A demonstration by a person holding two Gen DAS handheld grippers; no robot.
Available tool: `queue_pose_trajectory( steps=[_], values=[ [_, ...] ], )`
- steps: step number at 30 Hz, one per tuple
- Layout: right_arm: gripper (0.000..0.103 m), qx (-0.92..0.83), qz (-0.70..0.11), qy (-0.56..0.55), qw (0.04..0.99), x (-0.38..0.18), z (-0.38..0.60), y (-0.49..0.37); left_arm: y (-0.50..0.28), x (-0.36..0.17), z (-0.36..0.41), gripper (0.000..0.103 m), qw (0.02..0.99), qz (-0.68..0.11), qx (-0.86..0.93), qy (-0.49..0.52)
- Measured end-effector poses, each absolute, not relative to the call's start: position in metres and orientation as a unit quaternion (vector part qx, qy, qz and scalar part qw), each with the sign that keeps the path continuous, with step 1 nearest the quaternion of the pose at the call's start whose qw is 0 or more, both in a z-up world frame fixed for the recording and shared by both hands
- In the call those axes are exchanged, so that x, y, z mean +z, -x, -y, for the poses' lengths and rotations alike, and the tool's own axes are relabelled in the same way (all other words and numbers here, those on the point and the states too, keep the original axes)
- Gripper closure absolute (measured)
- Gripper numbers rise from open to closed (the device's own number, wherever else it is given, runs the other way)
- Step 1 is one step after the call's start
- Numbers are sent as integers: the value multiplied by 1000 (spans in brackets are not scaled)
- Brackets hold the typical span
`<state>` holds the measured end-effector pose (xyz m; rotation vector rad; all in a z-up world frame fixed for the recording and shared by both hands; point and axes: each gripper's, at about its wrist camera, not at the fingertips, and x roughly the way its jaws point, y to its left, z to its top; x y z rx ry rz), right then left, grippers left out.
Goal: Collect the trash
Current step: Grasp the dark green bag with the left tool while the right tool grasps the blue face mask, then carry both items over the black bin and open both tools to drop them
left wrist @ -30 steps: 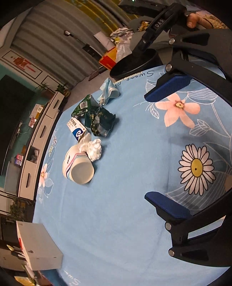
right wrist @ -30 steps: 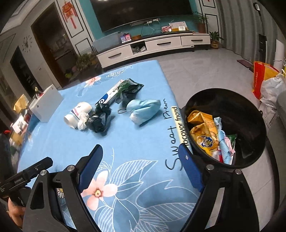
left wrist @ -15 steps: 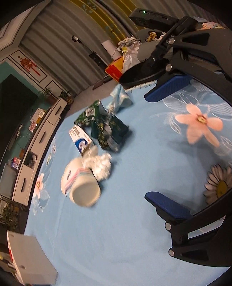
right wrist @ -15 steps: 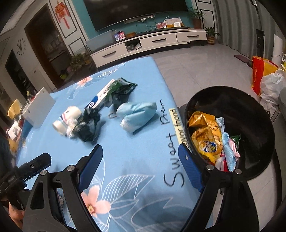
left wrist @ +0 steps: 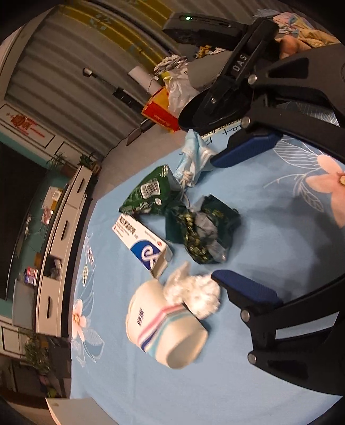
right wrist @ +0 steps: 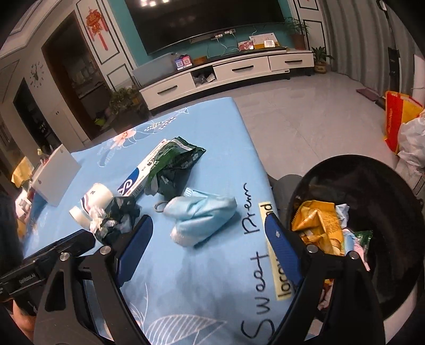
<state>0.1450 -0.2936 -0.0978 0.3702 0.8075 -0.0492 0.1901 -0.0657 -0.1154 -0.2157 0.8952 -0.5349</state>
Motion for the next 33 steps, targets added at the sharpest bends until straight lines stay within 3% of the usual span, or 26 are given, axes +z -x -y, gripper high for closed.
queue_pose_trajectory(
  steps=[5,12,15,18,23,26,33],
  values=[
    [18,-20,-386,-192,902,-101,297,-156,-202,-119,77,35,861,-431,-257,86],
    [23,-15,-396,-181,900,-110,293,-172,-216,-132,90,35,863,-445,-235,50],
    [34,-19,-405,-170,898,-115,291,-177,-222,-139,97,38,861,-455,-226,31],
    [49,-21,-409,-163,897,-118,289,-177,-223,-140,98,50,860,-457,-225,25],
    [81,-22,-418,-157,895,-119,288,-173,-221,-141,98,54,859,-457,-229,26],
    [88,-21,-413,-163,896,-115,289,-165,-218,-140,96,55,856,-457,-239,35],
    [90,-22,-388,-173,905,-94,293,-138,-203,-132,90,55,853,-458,-246,46]
  ],
)
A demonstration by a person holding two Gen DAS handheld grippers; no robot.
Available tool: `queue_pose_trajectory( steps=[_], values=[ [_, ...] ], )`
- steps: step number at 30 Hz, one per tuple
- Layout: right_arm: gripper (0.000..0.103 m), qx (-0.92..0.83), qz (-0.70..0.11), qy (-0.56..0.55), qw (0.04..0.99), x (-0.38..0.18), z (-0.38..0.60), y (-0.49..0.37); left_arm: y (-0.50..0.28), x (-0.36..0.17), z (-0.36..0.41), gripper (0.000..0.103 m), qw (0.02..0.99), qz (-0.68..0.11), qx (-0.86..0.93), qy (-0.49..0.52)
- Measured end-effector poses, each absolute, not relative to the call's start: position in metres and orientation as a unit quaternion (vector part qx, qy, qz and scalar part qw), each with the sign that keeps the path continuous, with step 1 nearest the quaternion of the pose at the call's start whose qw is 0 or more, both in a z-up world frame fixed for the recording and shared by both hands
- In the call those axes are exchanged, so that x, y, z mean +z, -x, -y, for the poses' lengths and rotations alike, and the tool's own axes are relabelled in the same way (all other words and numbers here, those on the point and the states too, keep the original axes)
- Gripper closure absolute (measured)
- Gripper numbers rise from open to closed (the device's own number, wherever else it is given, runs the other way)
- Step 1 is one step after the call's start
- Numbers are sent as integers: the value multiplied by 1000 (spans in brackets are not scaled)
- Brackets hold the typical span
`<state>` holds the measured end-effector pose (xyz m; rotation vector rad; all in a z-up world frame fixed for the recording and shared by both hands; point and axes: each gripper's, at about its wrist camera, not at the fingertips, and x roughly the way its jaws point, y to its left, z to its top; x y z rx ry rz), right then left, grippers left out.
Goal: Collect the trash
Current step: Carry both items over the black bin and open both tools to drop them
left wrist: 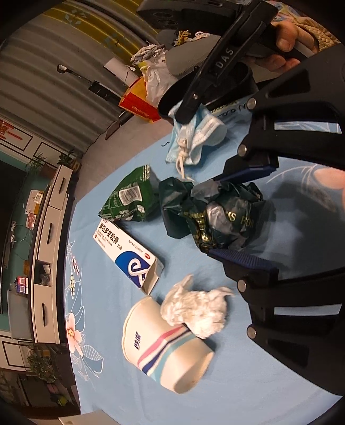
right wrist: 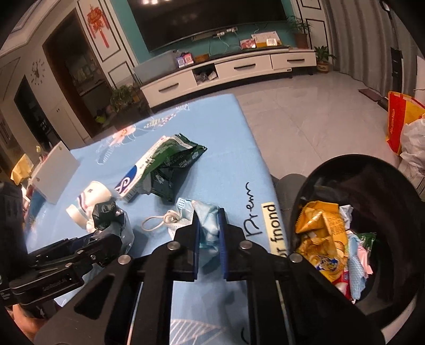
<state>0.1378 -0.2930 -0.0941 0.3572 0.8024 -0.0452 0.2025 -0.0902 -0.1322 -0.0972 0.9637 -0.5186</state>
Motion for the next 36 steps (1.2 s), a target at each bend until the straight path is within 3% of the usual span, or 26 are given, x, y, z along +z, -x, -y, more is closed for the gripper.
queue_pose_trajectory(
  steps=[18,36],
  values=[
    [90,-71,-345,-161,922,-57,313,-55,-129,-88,94,55,863,-432,-260,27],
    [90,-127,-318,-190,920,-59,366,-16,-97,-58,162,54,862,-405,-302,-41]
  ],
)
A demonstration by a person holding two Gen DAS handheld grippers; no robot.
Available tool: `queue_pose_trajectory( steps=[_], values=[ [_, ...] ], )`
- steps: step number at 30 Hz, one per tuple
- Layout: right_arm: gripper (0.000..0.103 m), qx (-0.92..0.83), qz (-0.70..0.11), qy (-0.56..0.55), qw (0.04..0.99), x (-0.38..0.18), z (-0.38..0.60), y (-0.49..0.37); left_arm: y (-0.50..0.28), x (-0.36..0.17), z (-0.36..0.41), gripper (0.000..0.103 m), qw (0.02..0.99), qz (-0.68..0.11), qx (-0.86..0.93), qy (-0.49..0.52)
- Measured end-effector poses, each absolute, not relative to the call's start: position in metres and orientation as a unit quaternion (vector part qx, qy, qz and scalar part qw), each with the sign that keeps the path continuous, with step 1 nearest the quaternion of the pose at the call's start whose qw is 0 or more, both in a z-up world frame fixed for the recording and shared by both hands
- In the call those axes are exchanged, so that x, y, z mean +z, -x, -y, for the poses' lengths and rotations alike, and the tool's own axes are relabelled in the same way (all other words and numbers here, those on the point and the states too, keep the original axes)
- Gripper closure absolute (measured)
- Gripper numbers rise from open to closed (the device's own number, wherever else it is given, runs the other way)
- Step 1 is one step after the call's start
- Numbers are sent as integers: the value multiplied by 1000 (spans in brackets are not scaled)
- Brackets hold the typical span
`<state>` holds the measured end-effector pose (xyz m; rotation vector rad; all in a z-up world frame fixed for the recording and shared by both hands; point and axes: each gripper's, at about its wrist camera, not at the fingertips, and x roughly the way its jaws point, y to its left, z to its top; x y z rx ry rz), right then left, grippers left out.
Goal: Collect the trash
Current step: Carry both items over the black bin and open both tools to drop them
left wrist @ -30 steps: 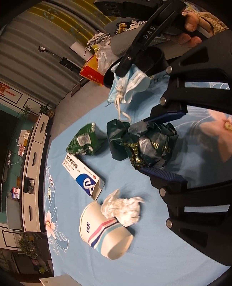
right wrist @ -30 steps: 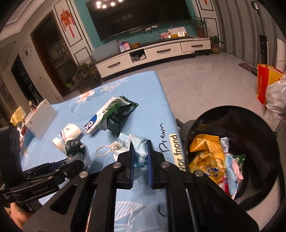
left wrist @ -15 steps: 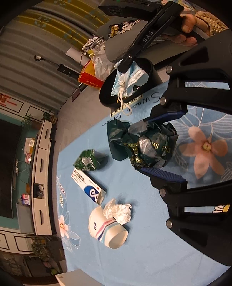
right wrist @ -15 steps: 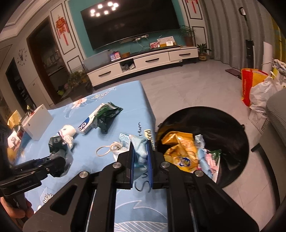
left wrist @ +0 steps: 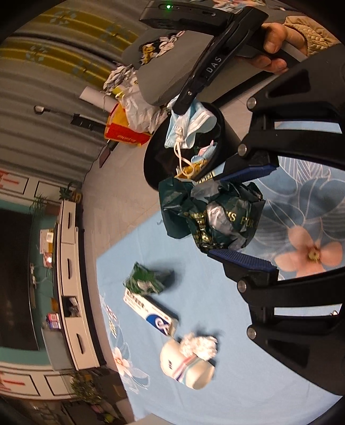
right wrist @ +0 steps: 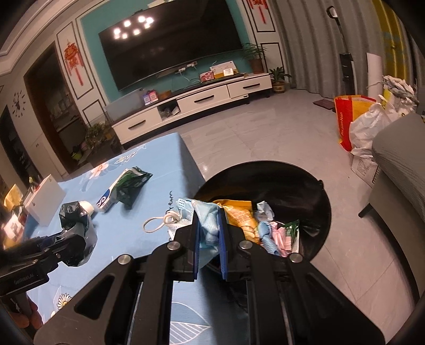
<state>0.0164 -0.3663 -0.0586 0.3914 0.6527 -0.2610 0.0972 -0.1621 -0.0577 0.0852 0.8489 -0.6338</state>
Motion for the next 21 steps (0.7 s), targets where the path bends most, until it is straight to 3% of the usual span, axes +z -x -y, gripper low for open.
queue_pose_trajectory(
  steps=[21],
  values=[
    [90,-168,-298,-235,910,-72,419,0,-107,-60,261,54,836,-397,-367,-88]
  ],
)
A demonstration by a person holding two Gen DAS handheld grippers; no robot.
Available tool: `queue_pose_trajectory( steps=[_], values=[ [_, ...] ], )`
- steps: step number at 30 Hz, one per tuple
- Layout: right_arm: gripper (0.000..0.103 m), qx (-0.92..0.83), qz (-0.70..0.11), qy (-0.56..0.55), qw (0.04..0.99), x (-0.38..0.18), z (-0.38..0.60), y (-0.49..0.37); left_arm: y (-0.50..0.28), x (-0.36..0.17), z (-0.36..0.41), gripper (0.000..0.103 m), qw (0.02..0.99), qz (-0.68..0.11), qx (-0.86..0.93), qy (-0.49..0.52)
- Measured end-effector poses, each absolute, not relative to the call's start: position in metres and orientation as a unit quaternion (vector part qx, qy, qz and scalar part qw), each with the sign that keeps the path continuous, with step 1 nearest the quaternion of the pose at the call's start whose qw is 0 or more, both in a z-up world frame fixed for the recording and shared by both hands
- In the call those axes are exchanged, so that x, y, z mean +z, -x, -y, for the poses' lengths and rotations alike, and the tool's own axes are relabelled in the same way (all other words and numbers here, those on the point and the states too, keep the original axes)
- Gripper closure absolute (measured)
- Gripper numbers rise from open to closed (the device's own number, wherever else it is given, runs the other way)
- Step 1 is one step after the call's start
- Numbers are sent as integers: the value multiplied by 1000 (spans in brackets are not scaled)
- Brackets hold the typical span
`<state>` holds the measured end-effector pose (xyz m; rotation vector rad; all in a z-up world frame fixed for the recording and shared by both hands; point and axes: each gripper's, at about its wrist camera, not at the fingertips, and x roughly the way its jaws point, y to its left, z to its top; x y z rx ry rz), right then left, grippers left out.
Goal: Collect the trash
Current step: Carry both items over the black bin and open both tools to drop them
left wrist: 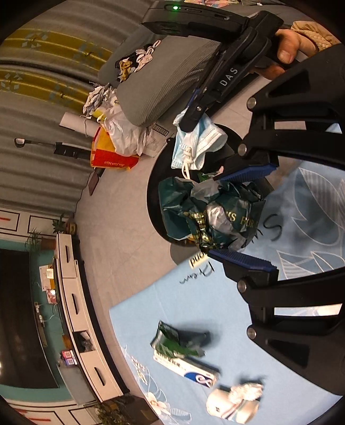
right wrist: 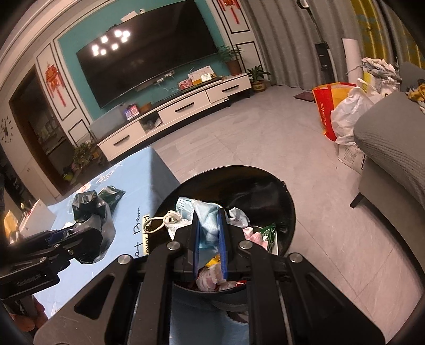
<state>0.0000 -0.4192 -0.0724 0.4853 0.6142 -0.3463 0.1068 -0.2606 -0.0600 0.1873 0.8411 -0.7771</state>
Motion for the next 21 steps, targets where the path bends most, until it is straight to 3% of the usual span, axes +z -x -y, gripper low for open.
queue_pose_trajectory(
  steps=[21],
  values=[
    [88,-187,-307,-262,895,-91,444,-11,-126,-101,317,50,807,-430,-386,-120]
  ],
)
